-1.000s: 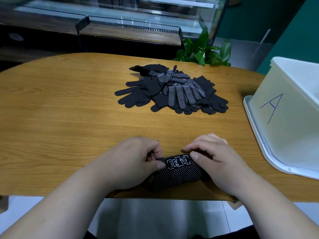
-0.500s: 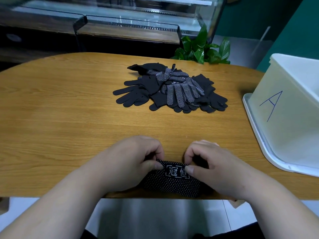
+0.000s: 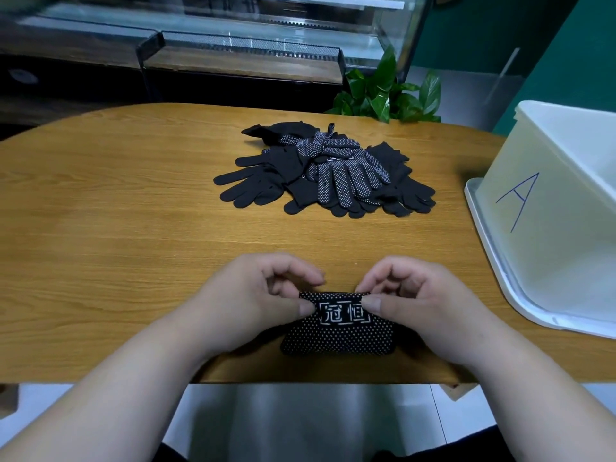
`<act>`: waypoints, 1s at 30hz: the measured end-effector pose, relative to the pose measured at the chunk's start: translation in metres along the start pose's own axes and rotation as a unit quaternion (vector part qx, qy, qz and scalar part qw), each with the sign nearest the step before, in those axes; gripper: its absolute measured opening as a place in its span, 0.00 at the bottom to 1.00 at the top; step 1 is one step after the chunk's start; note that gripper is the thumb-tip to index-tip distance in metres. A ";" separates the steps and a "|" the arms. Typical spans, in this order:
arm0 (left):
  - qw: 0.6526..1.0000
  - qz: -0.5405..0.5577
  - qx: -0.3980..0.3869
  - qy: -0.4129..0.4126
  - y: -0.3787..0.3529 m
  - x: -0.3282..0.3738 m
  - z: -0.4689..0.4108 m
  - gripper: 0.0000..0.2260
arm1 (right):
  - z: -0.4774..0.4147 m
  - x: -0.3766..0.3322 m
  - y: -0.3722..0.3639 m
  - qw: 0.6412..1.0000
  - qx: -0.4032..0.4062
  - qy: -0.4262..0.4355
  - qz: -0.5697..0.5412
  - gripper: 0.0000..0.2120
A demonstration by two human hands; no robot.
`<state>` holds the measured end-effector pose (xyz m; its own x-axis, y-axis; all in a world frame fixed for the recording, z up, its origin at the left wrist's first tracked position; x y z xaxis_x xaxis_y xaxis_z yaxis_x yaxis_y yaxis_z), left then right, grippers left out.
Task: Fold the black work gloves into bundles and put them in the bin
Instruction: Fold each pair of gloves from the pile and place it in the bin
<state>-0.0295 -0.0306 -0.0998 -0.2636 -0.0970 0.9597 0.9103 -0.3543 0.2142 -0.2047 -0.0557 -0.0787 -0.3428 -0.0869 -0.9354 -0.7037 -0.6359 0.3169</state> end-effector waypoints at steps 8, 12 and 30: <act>0.991 0.113 0.033 0.064 -0.004 -0.004 0.009 0.04 | 0.010 -0.002 0.007 0.998 0.040 -0.021 -0.037 0.07; 0.994 0.074 0.031 0.077 -0.011 0.015 0.014 0.06 | 0.028 -0.006 0.011 0.995 0.050 -0.038 -0.082 0.04; 0.998 -0.050 -0.035 -0.014 -0.057 0.204 -0.019 0.07 | 0.123 -0.121 0.128 0.984 0.149 0.078 -0.053 0.08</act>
<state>-0.1407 -0.0476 0.0805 -0.3423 -0.0312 0.9391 0.8549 -0.4251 0.2974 -0.3298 -0.0323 0.0940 -0.1754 -0.1633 -0.9708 -0.8897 -0.3959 0.2274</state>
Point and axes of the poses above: each hand's wrist, its own z-axis away from the middle knuckle, its own y-axis out of the back of the hand, x = y × z, the point moved 9 cm from there along -z, towards the middle knuckle, and after that the axes turned 9 degrees about -x, right-handed, at the moved point
